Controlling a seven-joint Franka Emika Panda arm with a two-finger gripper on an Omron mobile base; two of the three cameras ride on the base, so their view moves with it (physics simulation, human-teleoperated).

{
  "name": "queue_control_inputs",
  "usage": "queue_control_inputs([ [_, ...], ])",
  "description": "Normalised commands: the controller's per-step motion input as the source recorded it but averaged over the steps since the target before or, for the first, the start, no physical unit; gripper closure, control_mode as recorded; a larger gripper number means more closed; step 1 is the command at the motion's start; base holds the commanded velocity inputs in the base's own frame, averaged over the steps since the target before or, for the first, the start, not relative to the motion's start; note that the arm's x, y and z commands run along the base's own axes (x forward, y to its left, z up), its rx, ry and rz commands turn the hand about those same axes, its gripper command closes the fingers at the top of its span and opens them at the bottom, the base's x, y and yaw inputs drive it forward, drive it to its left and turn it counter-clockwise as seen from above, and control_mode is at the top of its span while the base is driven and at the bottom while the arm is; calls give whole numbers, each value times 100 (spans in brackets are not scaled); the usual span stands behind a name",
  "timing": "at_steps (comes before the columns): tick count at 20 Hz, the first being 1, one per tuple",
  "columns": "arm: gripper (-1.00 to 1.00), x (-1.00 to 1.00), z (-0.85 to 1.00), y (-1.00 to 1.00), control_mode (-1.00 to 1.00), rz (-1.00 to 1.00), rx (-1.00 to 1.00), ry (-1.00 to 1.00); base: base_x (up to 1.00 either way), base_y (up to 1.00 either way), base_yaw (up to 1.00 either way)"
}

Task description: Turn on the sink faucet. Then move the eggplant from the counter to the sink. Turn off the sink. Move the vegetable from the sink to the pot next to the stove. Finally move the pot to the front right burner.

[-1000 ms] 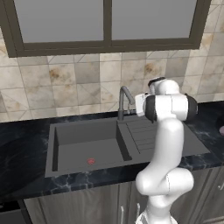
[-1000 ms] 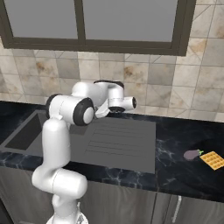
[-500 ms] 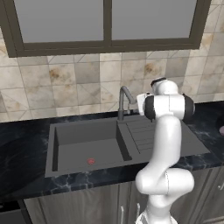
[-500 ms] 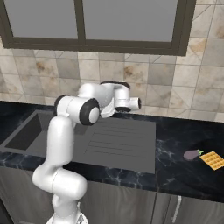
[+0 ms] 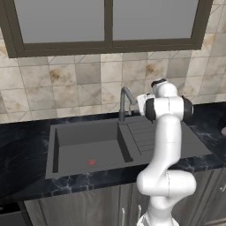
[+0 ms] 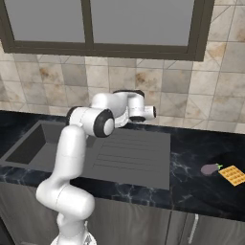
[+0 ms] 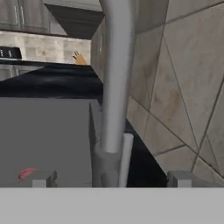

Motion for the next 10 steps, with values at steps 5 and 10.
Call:
queue_control_inputs([
  [5, -100, 13, -12, 0, -100, 5, 0, 6, 0, 0, 0],
  [10, -100, 0, -7, 3, -100, 8, 0, 3, 0, 0, 0],
])
